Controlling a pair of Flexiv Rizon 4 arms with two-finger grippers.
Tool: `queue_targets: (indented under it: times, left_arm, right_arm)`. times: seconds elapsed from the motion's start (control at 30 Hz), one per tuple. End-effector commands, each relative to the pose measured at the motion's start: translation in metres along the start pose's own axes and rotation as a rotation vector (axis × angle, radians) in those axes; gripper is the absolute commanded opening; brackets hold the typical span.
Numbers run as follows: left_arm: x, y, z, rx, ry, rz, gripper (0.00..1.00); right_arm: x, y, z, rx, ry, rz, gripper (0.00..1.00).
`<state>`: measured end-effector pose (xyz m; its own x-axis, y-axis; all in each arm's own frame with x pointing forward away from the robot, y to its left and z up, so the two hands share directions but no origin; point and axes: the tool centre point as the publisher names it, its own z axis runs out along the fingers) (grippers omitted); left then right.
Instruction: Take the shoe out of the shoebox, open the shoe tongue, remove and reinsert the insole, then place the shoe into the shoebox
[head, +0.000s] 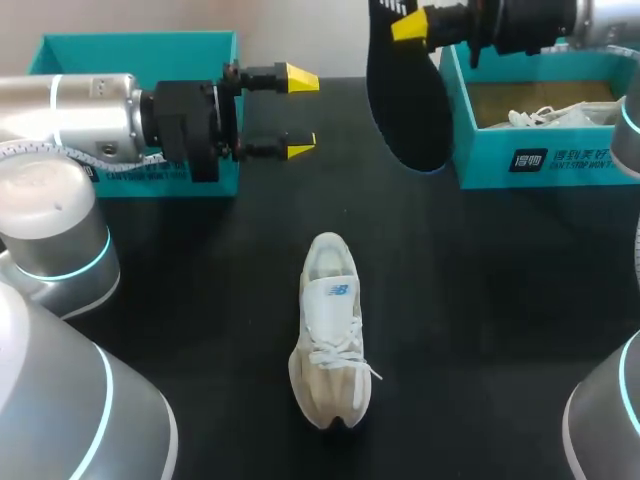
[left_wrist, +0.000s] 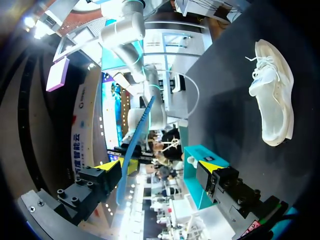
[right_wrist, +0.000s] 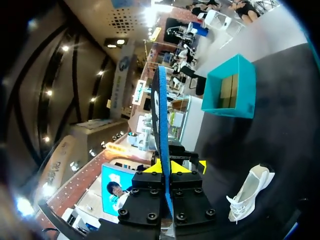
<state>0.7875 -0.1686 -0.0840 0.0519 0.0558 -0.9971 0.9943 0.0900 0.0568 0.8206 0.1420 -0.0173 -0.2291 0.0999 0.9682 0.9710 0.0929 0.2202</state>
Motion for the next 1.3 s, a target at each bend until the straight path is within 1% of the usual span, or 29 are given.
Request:
queue_targets:
  times: [0.03, 0.4, 0.47, 0.53, 0.6, 0.63, 0.67, 0.7, 0.97, 1.07, 1.13, 1.3]
  left_arm:
    - [0.001, -0.001, 0.001, -0.002, -0.002, 0.001, 1.00]
    - [0.001, -0.001, 0.002, -0.001, 0.000, 0.009, 1.00]
    - [0.004, -0.001, 0.004, -0.006, 0.003, 0.018, 1.00]
    - [0.007, 0.000, 0.004, -0.012, -0.008, 0.025, 1.00]
    - [0.010, 0.002, 0.005, -0.018, -0.029, 0.032, 1.00]
    - [0.012, 0.002, 0.006, -0.030, -0.030, 0.039, 1.00]
    - [0.014, 0.003, 0.006, -0.031, -0.041, 0.027, 1.00]
    - [0.015, 0.004, 0.006, -0.048, -0.040, 0.018, 1.00]
    - [0.019, 0.000, 0.007, -0.055, -0.068, -0.014, 1.00]
    - [0.019, -0.001, 0.008, -0.065, -0.064, -0.001, 1.00]
    - [0.019, -0.001, 0.009, -0.068, -0.066, -0.001, 1.00]
    - [0.018, -0.002, 0.014, -0.070, -0.061, 0.005, 1.00]
  right_arm:
    - [0.000, 0.005, 0.007, 0.009, -0.002, 0.002, 0.00]
    - [0.000, 0.005, 0.007, 0.009, -0.002, 0.002, 0.00]
    - [-0.011, 0.006, 0.019, 0.017, 0.012, 0.074, 0.00]
    - [-0.019, 0.007, 0.027, 0.005, 0.029, 0.098, 0.00]
    - [-0.028, 0.006, 0.038, -0.011, 0.059, 0.152, 0.00]
    - [-0.031, 0.006, 0.042, -0.007, 0.068, 0.175, 0.00]
    - [-0.034, 0.005, 0.045, -0.004, 0.067, 0.183, 0.00]
    - [-0.036, 0.005, 0.048, -0.008, 0.063, 0.179, 0.00]
    - [-0.053, 0.004, 0.059, -0.057, 0.045, 0.221, 0.00]
    - [-0.056, 0.005, 0.063, -0.052, 0.041, 0.235, 0.00]
    - [-0.058, 0.005, 0.065, -0.040, 0.021, 0.251, 0.00]
    - [-0.062, 0.004, 0.069, -0.043, 0.012, 0.268, 0.00]
